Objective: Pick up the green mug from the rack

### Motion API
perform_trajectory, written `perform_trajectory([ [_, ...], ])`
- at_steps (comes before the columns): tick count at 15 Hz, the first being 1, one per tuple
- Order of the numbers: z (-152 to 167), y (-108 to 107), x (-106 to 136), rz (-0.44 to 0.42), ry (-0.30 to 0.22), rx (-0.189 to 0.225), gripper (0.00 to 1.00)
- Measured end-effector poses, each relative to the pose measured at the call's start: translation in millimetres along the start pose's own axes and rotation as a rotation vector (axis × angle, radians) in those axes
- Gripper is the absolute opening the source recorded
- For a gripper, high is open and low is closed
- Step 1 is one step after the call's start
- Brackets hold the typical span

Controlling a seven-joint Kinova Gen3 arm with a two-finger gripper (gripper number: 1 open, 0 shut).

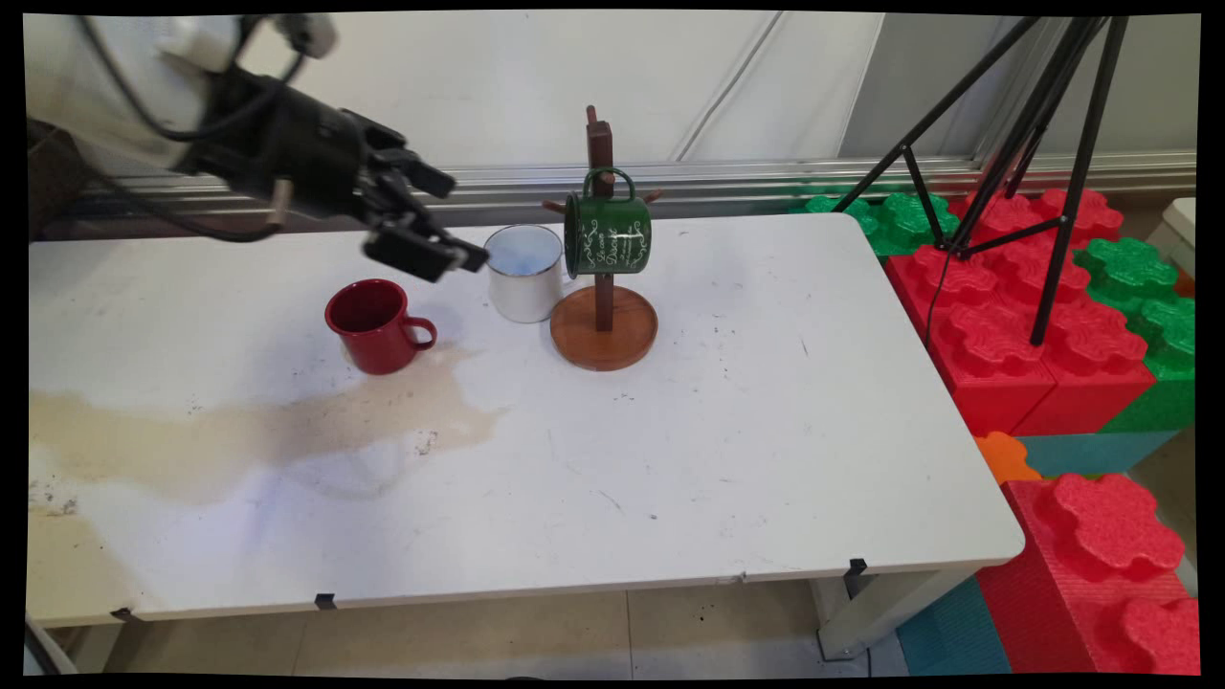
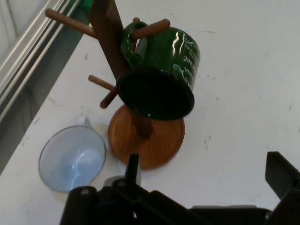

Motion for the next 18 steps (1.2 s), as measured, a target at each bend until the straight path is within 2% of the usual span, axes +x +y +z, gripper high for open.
perform_trajectory([
  [11,89.0,-7.0,3.4,-0.142,0.07,-0.066,1.0],
  [18,127.0,-3.0,1.9,-0.22,0.121,-0.097,1.0],
])
